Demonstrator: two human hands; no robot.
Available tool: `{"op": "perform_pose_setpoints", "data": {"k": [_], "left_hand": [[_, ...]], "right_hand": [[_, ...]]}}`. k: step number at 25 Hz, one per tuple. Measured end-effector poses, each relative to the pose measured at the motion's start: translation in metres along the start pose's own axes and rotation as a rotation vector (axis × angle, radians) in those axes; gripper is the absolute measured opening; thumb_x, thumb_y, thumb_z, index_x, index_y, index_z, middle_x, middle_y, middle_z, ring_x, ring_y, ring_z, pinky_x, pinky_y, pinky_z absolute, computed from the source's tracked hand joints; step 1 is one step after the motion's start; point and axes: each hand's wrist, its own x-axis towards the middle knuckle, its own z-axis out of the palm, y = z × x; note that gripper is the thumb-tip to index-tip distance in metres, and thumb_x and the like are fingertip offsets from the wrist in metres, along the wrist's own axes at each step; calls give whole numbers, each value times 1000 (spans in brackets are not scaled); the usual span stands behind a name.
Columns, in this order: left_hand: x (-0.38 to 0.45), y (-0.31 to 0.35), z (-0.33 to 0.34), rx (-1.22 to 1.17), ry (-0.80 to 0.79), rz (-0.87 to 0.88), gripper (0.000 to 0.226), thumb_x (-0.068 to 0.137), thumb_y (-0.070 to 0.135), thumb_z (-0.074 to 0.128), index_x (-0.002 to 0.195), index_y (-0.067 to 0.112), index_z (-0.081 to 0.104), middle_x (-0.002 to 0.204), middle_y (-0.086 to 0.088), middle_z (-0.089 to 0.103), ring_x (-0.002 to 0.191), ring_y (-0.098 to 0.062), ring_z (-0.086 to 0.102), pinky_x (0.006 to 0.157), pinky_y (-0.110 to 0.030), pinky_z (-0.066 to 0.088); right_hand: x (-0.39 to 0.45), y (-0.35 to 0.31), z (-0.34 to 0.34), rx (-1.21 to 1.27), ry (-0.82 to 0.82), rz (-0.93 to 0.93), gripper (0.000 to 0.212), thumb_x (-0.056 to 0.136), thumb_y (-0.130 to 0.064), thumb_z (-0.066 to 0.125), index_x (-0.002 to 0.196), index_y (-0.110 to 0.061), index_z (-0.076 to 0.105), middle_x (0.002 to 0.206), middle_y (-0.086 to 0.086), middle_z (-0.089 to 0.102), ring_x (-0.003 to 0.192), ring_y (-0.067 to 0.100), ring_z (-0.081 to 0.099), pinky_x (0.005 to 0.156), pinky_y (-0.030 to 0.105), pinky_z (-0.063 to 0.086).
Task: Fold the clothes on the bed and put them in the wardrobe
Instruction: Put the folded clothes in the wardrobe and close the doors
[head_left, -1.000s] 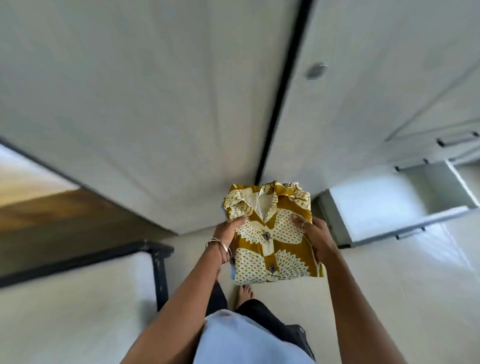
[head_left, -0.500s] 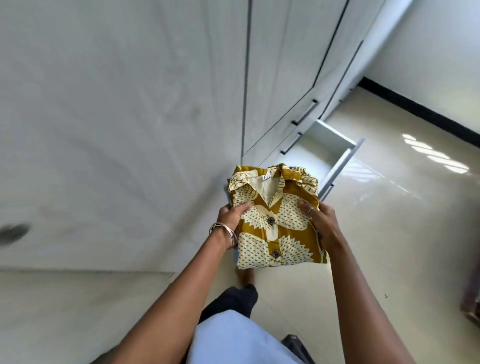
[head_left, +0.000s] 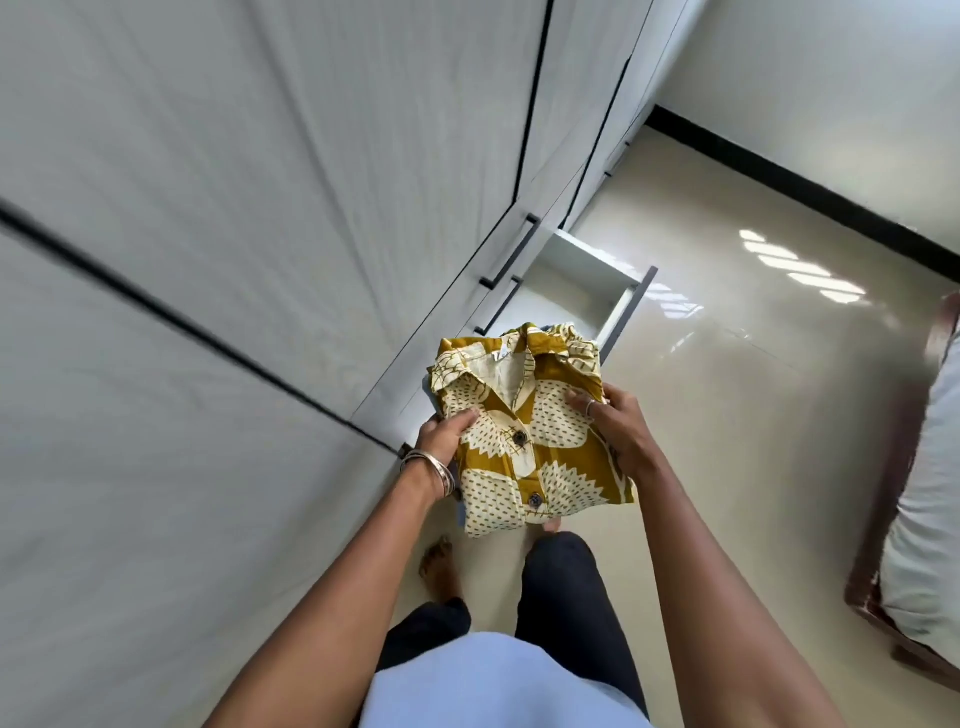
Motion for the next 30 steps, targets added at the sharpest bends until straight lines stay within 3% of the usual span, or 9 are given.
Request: {"op": "perform_pose_setpoints", "data": {"k": [3, 8, 12, 15, 18, 21, 25, 28, 30], "left_hand": [[41, 7, 35, -25, 30, -55, 87, 45, 42, 91, 121, 12, 59, 103, -13, 72, 90, -34, 71, 80, -57, 55], [109, 6, 100, -101, 102, -149, 64, 63, 20, 85, 120, 10, 58, 104, -12, 72, 93, -31, 69, 80, -49, 56], [169, -3, 146, -123, 192, -221, 43, 78, 2, 72, 114, 15, 52, 107, -12, 68, 95, -30, 64, 71, -47, 54], [219, -18, 162, -145, 214, -257, 44, 80, 1, 67, 117, 20, 52, 111, -14, 66, 98, -33, 62, 70, -53, 53], [282, -49, 164, -207, 292, -289, 38, 84, 2, 59, 115, 23, 53, 107, -13, 67, 91, -31, 63, 70, -48, 53], [353, -89, 154, -321, 386, -291, 37, 84, 5, 56, 115, 24, 55, 100, -11, 68, 85, -29, 63, 69, -45, 53], [427, -131, 131, -446, 479, -110, 39, 78, 8, 58, 111, 29, 59, 112, -14, 68, 95, -35, 66, 79, -65, 50], [474, -152, 110, -520, 583, 164, 41, 69, 14, 63, 107, 30, 59, 114, -7, 67, 100, -31, 66, 82, -55, 54], [500, -164, 98, -479, 596, 249, 36, 76, 20, 68, 107, 31, 55, 117, -4, 66, 104, -29, 65, 86, -52, 53]], "right_hand": [[56, -12, -24, -29, -49, 32, 34, 88, -30, 71, 118, -16, 63, 105, 7, 73, 86, 24, 73, 71, 36, 60], [177, -20, -64, -195, -221, 105, 25, 94, -27, 63, 119, -26, 57, 115, 7, 69, 93, 23, 71, 76, 34, 60], [281, -21, -85, -431, -458, 177, 54, 83, -31, 64, 134, -25, 47, 120, 3, 66, 101, 24, 69, 87, 43, 59], [348, -8, -84, -535, -597, 249, 57, 88, -20, 66, 139, -24, 40, 121, 3, 65, 102, 24, 68, 85, 41, 59], [411, 24, -69, -639, -656, 283, 55, 94, -13, 61, 142, -25, 37, 124, 1, 61, 106, 25, 64, 89, 43, 56], [472, 72, -45, -688, -705, 254, 52, 94, -9, 60, 141, -21, 39, 121, 0, 62, 102, 23, 65, 80, 35, 59], [528, 127, -11, -702, -757, 118, 53, 94, -1, 55, 141, -21, 40, 125, 7, 63, 109, 30, 65, 88, 50, 57], [563, 170, 18, -644, -793, -68, 63, 90, 8, 52, 142, -25, 39, 129, 4, 60, 114, 24, 61, 88, 42, 57], [581, 195, 31, -620, -801, -142, 66, 87, 4, 55, 143, -27, 38, 134, 3, 58, 122, 24, 57, 95, 45, 54]]}}
